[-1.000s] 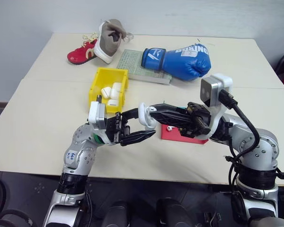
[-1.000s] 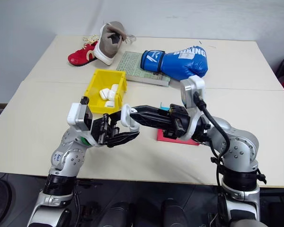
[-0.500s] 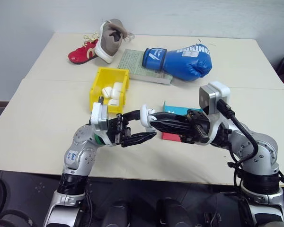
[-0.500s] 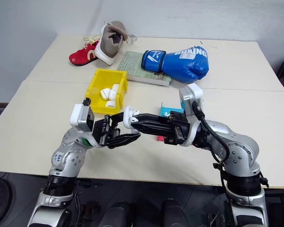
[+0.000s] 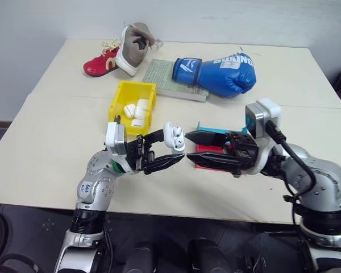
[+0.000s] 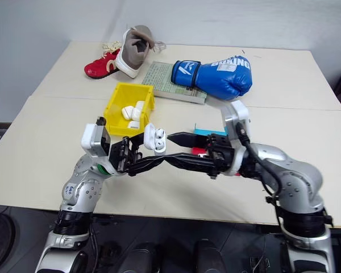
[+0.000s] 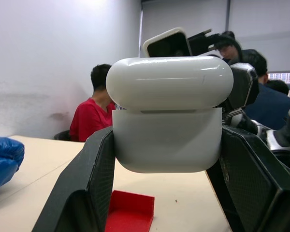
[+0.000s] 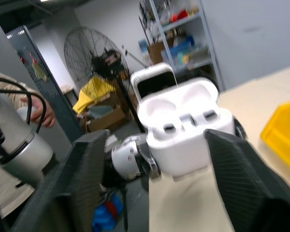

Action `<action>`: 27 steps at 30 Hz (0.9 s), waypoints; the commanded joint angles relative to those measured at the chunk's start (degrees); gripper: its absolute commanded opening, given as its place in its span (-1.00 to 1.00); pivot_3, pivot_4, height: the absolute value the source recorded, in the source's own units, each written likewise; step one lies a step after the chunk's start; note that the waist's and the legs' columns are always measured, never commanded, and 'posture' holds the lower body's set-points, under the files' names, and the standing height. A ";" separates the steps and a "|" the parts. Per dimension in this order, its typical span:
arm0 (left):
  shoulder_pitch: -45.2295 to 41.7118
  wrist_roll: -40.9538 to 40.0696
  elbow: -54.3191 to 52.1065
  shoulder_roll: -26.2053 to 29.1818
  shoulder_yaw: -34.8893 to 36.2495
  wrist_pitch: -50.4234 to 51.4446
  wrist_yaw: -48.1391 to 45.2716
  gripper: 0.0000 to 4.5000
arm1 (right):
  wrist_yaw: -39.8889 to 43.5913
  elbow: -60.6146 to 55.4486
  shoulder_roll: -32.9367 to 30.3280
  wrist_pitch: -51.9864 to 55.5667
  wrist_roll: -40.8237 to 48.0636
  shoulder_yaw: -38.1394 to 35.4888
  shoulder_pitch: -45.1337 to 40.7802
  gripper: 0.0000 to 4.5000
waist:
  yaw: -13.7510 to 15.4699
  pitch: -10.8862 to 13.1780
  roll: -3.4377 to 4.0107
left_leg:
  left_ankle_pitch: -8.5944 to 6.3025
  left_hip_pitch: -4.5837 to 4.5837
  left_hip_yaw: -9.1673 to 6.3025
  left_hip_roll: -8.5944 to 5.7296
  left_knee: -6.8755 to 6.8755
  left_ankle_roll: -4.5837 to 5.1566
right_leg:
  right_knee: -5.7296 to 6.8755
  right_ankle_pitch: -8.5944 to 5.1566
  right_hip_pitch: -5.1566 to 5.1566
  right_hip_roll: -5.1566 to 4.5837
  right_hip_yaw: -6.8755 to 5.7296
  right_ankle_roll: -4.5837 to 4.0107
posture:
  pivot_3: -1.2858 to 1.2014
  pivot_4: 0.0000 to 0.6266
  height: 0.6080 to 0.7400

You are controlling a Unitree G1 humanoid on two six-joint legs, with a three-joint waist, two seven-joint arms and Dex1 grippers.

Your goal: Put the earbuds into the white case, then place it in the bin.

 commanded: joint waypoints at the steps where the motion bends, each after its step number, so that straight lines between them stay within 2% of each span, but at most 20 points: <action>1: 1.59 -1.02 -1.95 2.12 1.64 -0.43 -1.34 0.23 | 0.70 -0.12 -5.42 2.59 5.40 -7.26 3.69 0.47 | 0.47 0.00 -0.01 | 0.00 0.00 0.01 0.00 -0.02 0.00 | -0.02 0.00 0.00 0.00 0.00 0.00 | 0.03 -0.52 1.00; 3: 1.94 -0.27 -1.63 3.22 1.71 -0.48 -1.25 0.23 | 1.42 -0.50 -7.40 1.77 4.48 -8.95 5.96 0.47 | 0.58 0.01 -0.02 | 0.00 0.00 0.01 0.00 -0.04 0.01 | -0.06 0.00 0.01 0.00 -0.02 0.00 | 0.03 -0.52 1.00; 6: 0.63 5.01 -1.02 6.66 -0.26 -0.41 -0.12 0.23 | 4.35 -1.58 -9.56 -4.33 -3.56 -9.22 8.58 0.23 | 0.62 0.01 -0.02 | 0.00 0.01 0.02 0.00 -0.01 0.01 | -0.16 0.00 0.09 0.02 -0.02 0.00 | 0.03 -0.52 1.00; 8: -0.53 9.56 -0.55 9.04 -2.65 -0.53 0.51 0.23 | 6.33 -2.09 -10.31 -8.33 -8.22 -8.22 9.29 -0.04 | 0.63 0.01 -0.02 | 0.00 0.00 0.05 0.00 -0.01 0.02 | -0.28 0.00 0.12 0.05 -0.01 0.00 | 0.03 -0.52 1.00; 11: -3.34 17.72 -0.53 13.62 -8.83 1.39 0.90 0.23 | 9.12 -4.45 -11.84 -9.38 -10.39 -4.77 8.39 -0.47 | 0.59 0.01 -0.02 | 0.00 0.01 0.09 0.01 -0.04 0.02 | -0.33 0.01 0.11 0.08 0.02 0.03 | 0.03 -0.52 1.00; 14: -6.18 22.27 -0.90 14.53 -13.68 2.84 1.47 0.23 | 8.58 -7.49 -11.49 -8.00 -11.49 0.76 5.30 -0.94 | 0.54 0.01 -0.02 | 0.01 0.01 0.09 0.02 -0.09 0.01 | -0.34 0.02 0.09 0.09 0.02 0.03 | 0.03 -0.52 1.00; 18: -7.65 24.07 -2.17 13.96 -17.46 4.57 1.16 0.23 | 5.77 -8.58 -9.45 -8.08 -16.26 8.29 0.37 -0.99 | 0.58 0.02 -0.03 | 0.01 -0.01 0.07 0.03 -0.07 0.01 | -0.36 0.02 0.08 0.08 0.02 0.03 | 0.03 -0.52 1.00; 22: -7.88 23.40 -2.75 11.53 -17.67 5.76 3.04 0.23 | 3.21 -8.00 -7.73 -8.99 -22.91 14.39 -1.65 -0.99 | 0.66 0.03 -0.04 | 0.01 -0.02 0.05 0.03 -0.06 0.01 | -0.34 0.02 0.07 0.06 0.02 0.03 | 0.03 -0.52 1.00; 27: -7.26 23.37 -2.84 11.55 -17.22 3.92 2.32 0.23 | 1.55 -6.38 -7.11 -10.10 -28.23 16.39 -0.45 -0.99 | 0.69 0.03 -0.04 | 0.01 -0.11 -0.02 0.01 -0.02 0.01 | -0.35 0.02 0.04 0.05 -0.04 0.03 | 0.03 -0.52 1.00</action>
